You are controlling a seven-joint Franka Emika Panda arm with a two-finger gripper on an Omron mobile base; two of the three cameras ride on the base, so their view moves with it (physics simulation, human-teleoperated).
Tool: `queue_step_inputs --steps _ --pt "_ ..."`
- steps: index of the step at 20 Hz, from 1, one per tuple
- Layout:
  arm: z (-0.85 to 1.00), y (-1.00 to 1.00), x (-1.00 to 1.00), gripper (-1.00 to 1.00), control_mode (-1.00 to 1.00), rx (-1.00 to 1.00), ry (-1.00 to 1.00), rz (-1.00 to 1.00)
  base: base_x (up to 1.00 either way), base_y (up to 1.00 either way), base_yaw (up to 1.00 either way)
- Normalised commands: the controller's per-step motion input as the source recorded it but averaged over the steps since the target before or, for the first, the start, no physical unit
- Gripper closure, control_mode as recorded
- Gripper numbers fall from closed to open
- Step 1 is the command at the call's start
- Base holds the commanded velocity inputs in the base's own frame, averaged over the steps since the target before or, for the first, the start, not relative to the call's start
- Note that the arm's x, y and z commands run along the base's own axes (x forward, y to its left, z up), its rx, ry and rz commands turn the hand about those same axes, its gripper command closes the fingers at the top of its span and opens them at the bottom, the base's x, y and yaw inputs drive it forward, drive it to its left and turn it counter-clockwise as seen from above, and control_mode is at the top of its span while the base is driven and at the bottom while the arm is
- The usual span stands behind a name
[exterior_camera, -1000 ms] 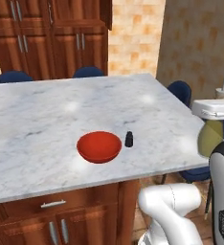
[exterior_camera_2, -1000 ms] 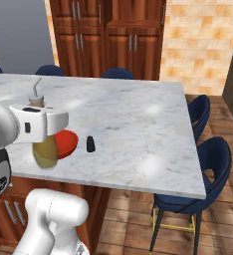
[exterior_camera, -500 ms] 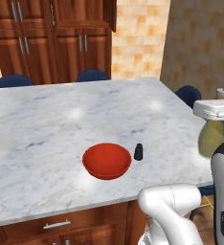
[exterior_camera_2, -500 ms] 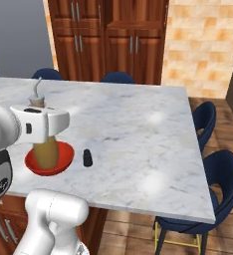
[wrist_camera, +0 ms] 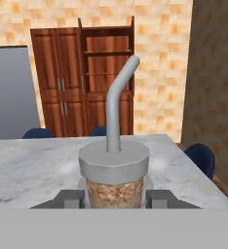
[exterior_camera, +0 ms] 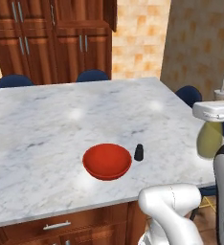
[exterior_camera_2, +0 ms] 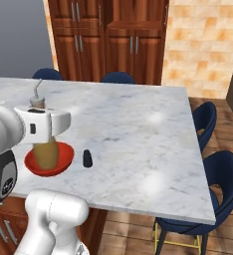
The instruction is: Retrieve the bottle and the shaker from the cabinet and place them next to the mixing bowl on the counter. Then add garlic from the fridge to the mixing bowl.
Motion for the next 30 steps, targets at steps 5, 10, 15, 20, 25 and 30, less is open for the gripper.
queue_step_inputs --steps 5,10,15,20,25,30 --pt "-0.61 -0.01 0.14 1.00 -1.00 -0.01 0.00 0.37 0.00 0.00 0.00" --pt "-0.65 0.12 0.53 1.00 -1.00 -0.01 -0.01 0.28 0.00 0.00 0.00" --pt "-0.51 0.00 0.55 1.00 -1.00 0.06 -0.21 0.29 0.00 0.00 0.00" --pt "-0.45 0.30 0.54 1.00 -1.00 0.04 -0.09 0.31 0.00 0.00 0.00" --pt "-0.63 0.14 0.43 1.00 -1.00 0.02 -0.05 0.25 0.00 0.00 0.00" --pt "-0.57 0.07 0.29 1.00 -1.00 0.09 -0.02 0.17 0.00 0.00 0.00"
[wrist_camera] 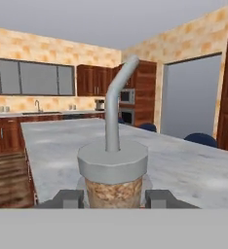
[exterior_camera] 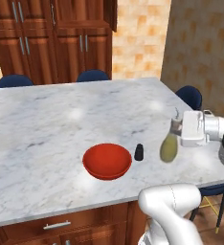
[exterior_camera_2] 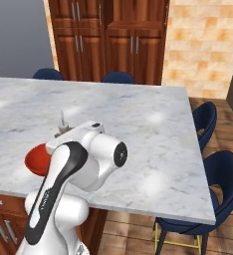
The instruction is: Retrieve the bottle and the shaker from the cabinet and place them next to the mixing bowl on the counter. Then add garlic from the fridge to the mixing bowl.
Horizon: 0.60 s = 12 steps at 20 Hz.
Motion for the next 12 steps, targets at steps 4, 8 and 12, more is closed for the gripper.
queue_step_inputs --steps 4,8,12 --pt "-0.60 0.18 0.16 1.00 -1.00 0.02 0.00 0.10 0.00 0.00 0.00" --pt "-0.48 0.15 0.05 1.00 -1.00 0.01 0.00 0.08 0.00 0.00 0.00" --pt "-0.32 0.16 0.37 1.00 -1.00 0.01 0.00 0.04 0.00 0.00 0.00"
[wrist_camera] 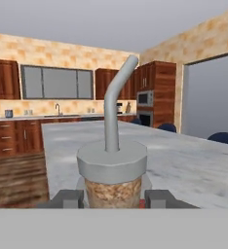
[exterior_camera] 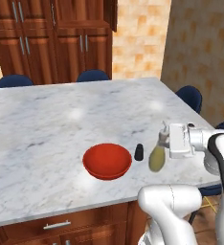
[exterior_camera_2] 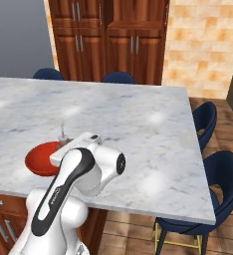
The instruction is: Retrieve the bottle and the shaker from the cabinet and place them next to the mixing bowl on the counter. Then add garlic from the fridge to the mixing bowl.
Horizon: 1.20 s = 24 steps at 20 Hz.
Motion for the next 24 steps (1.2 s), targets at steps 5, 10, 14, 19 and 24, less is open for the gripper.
queue_step_inputs --steps 5,10,14,19,24 --pt "-0.28 0.07 0.41 1.00 -1.00 0.00 0.00 0.02 0.00 0.00 0.00" --pt "-0.19 -0.01 0.12 1.00 -1.00 0.00 0.00 0.02 0.00 0.00 0.00" --pt "-0.30 0.00 0.06 1.00 -1.00 -0.02 0.00 0.02 0.00 0.00 0.00" --pt "-0.33 0.04 0.28 1.00 -1.00 -0.06 0.01 0.03 0.00 0.00 0.00" --pt "-0.14 0.02 0.49 1.00 -1.00 0.00 0.03 0.03 0.00 0.00 0.00"
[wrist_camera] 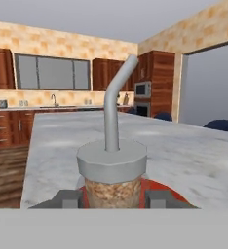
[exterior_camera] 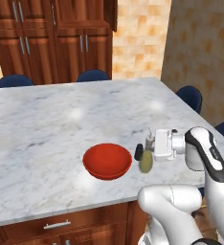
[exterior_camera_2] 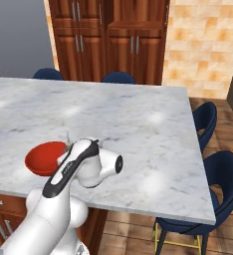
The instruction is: Retrieve the bottle and the shaker from the cabinet and place them next to the mixing bowl on the counter. Then add garlic from the fridge to the mixing bowl.
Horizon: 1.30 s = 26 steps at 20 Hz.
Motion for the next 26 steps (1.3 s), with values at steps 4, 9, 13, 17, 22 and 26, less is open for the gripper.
queue_step_inputs --steps 4,9,13,17,22,26 --pt "-0.39 0.01 0.13 1.00 -1.00 0.00 0.03 0.05 0.00 0.00 0.00" --pt "-0.42 0.00 0.03 1.00 -1.00 0.00 0.00 0.02 0.00 0.00 0.00" --pt "-0.13 0.00 0.08 1.00 -1.00 0.00 0.00 0.00 0.00 0.00 0.00" --pt "-0.04 0.01 0.40 1.00 -1.00 0.00 0.01 0.00 0.00 0.00 0.00" --pt "-0.12 0.00 0.36 1.00 -1.00 0.00 0.00 0.00 0.00 0.00 0.00" --pt "0.00 0.00 0.01 1.00 -1.00 0.00 -0.08 0.00 0.00 0.00 0.00"
